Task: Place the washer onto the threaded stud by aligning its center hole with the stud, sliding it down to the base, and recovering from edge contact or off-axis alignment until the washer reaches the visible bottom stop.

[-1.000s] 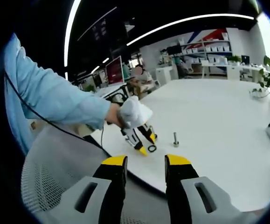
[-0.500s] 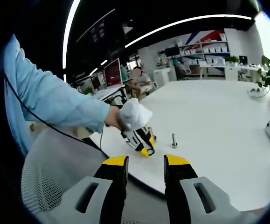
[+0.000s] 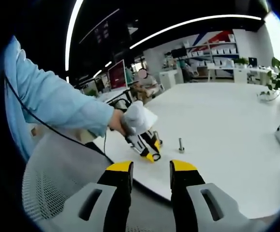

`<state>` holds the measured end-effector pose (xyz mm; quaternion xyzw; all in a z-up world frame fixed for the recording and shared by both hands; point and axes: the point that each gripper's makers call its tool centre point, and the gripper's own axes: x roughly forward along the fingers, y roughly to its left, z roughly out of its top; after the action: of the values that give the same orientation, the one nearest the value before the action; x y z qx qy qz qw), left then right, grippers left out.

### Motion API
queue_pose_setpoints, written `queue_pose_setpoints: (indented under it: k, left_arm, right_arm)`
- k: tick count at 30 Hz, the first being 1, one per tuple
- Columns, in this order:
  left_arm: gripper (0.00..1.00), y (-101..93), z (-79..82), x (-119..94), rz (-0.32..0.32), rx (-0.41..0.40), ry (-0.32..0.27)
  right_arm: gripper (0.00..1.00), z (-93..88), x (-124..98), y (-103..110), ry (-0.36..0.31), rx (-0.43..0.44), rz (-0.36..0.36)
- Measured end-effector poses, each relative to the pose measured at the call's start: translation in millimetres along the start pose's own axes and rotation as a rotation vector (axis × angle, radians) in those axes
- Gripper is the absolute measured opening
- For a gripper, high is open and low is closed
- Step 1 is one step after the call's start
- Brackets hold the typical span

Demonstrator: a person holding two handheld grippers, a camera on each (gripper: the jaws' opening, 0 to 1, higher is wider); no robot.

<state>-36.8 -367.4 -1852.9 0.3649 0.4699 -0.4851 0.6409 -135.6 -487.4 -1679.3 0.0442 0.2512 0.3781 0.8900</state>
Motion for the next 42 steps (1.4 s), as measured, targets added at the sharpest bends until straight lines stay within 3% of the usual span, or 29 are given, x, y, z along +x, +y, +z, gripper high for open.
queue_pose_setpoints:
  k: [10, 13, 15, 20, 26, 36, 42]
  left_arm:
    - [0.2, 0.0, -0.4, 0, 0.016, -0.023, 0.029]
    - [0.2, -0.1, 0.1, 0, 0.024, -0.036, 0.006]
    - [0.19, 0.4, 0.6, -1, 0.034, -0.093, -0.033]
    - [0.19, 1.0, -4.4, -7, 0.051, -0.074, -0.046]
    - [0.19, -0.1, 3.8, -24, 0.042, -0.151, -0.108]
    - [0.19, -4.4, 0.7, -58, 0.047, -0.228, -0.175]
    - [0.19, 4.7, -0.6, -82, 0.122, -0.238, -0.225]
  right_arm:
    - [0.32, 0.1, 0, 0, 0.0, -0.001, 0.002]
    - [0.32, 0.4, 0, 0, -0.002, 0.0, 0.002]
    - [0.32, 0.3, 0, 0, -0.001, -0.001, 0.003]
    - [0.32, -0.4, 0, 1, 0.004, -0.004, 0.007]
    - [0.32, -0.4, 1, 0, 0.006, -0.003, 0.005]
    - [0.31, 1.9, 1, 0, -0.007, 0.01, 0.006]
    - [0.31, 0.2, 1, 2, 0.004, 0.004, 0.008]
